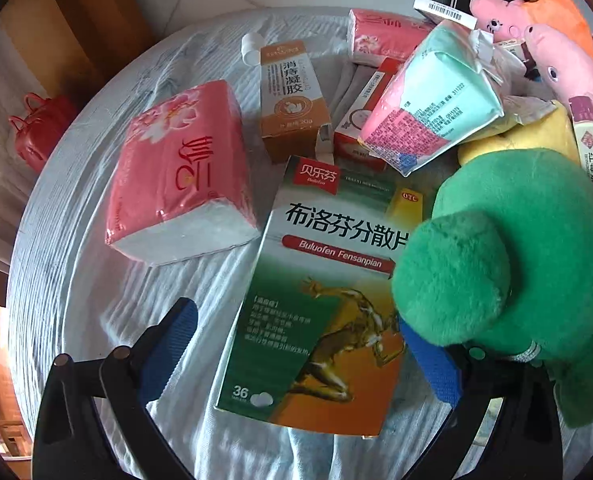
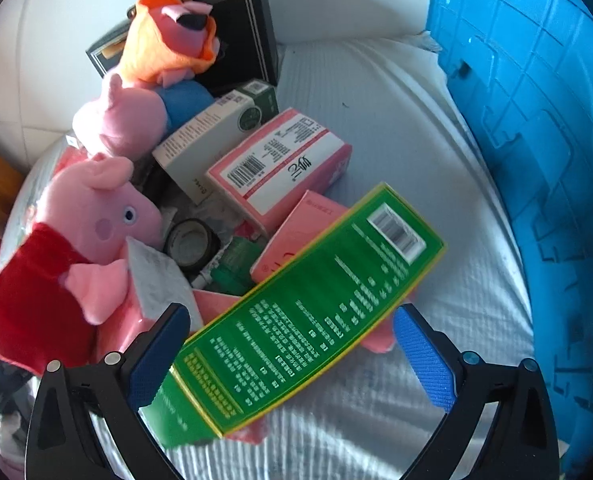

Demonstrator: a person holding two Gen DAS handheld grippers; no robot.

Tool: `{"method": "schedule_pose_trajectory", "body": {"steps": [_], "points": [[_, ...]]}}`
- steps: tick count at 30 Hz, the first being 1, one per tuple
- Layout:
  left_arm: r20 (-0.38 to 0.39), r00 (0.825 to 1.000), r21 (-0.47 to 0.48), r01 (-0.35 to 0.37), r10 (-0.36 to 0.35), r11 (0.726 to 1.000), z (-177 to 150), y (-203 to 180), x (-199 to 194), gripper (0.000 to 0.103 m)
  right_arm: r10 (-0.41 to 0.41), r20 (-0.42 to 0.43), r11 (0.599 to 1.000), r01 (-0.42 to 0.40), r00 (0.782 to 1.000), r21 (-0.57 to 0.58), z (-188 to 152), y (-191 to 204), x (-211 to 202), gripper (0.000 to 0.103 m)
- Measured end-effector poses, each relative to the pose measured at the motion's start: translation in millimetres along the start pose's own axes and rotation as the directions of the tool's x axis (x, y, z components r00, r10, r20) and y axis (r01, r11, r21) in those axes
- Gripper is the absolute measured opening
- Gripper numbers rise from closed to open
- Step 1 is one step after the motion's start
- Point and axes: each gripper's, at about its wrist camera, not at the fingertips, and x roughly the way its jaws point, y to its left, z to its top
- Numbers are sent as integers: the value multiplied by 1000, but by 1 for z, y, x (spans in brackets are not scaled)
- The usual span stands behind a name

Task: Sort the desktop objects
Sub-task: 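Reach both tools into the pile toward the medicine boxes, then grasp the green medicine box with the right tool while the left tool grasps the Buluofen box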

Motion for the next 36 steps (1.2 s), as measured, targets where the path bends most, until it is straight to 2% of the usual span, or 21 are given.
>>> {"method": "schedule_pose_trajectory", "body": {"steps": [3, 5, 6, 7, 8, 9, 10, 14, 17, 19, 21, 22, 23, 27, 30, 31, 33, 35, 36], "points": [[6, 1000, 15, 20, -20, 1000, 0, -1, 2, 103, -14, -38, 1000, 13, 999, -12, -2, 0, 16, 103], [1, 998, 17, 66, -66, 998, -5, 2, 2, 101, -31, -48, 999, 29, 998, -35, -6, -2, 18, 102], [-7, 995, 10, 96, -96, 995, -9, 4, 2, 100, -69, -53, 997, 67, 996, -39, -14, -7, 14, 97], [-23, 993, 15, 115, -114, 993, -13, 5, 2, 95, -92, -51, 994, 89, 994, -56, -18, -10, 11, 82], [-45, 994, 33, 101, -99, 994, -20, 3, 5, 93, -115, -45, 991, 111, 992, -77, -22, -12, 8, 69], [-62, 996, 61, 64, -61, 996, -28, 0, 9, 92, -137, -42, 987, 133, 990, -96, -25, -14, 6, 63], [-26, 997, 68, 71, -69, 995, -36, 0, 7, 93, -150, -44, 983, 144, 988, -111, -28, -16, 5, 56], [-44, 996, 92, 84, -80, 992, -52, 3, 8, 93, -171, -72, 975, 158, 983, -159, -46, -29, 1, 54], [-22, 998, 137, 58, -55, 989, -57, -2, 6, 93, -187, -109, 971, 166, 976, -174, -61, -38, 6, 54], [0, 999, 159, 43, -44, 986, -54, -8, 4, 93, -168, -140, 976, 145, 976, -165, -69, -45, 11, 55], [8, 999, 158, 43, -44, 987, -47, -13, 6, 93, -163, -154, 979, 140, 974, -149, -75, -50, 15, 71], [10, 999, 155, 45, -47, 987, -41, -16, 9, 93, -157, -156, 981, 136, 975, -139, -76, -53, 16, 84], [10, 999, 154, 45, -47, 987, -36, -19, 12, 93, -155, -154, 982, 136, 976, -130, -76, -55, 17, 88], [-7, 1000, 170, 19, -18, 985, -15, -26, 29, 94, -146, -125, 986, 134, 981, -100, -71, -57, 14, 88], [-13, 998, 154, 66, -65, 986, -12, -21, 33, 92, -153, -92, 985, 144, 984, -96, -64, -55, 11, 88], [-18, 997, 154, 80, -78, 985, -3, -15, 31, 90, -160, -83, 983, 151, 984, -100, -62, -53, 11, 88], [-9, 997, 168, 81, -80, 983, -7, -12, 28, 90, -173, -73, 980, 163, 982, -117, -59, -48, 14, 83], [-11, 996, 180, 87, -87, 980, -13, -8, 26, 89, -166, -77, 980, 156, 983, -124, -56, -43, 18, 55], [-14, 996, 177, 84, -82, 981, -16, -6, 25, 89, -162, -83, 981, 151, 983, -125, -57, -39, 21, 55]]}}
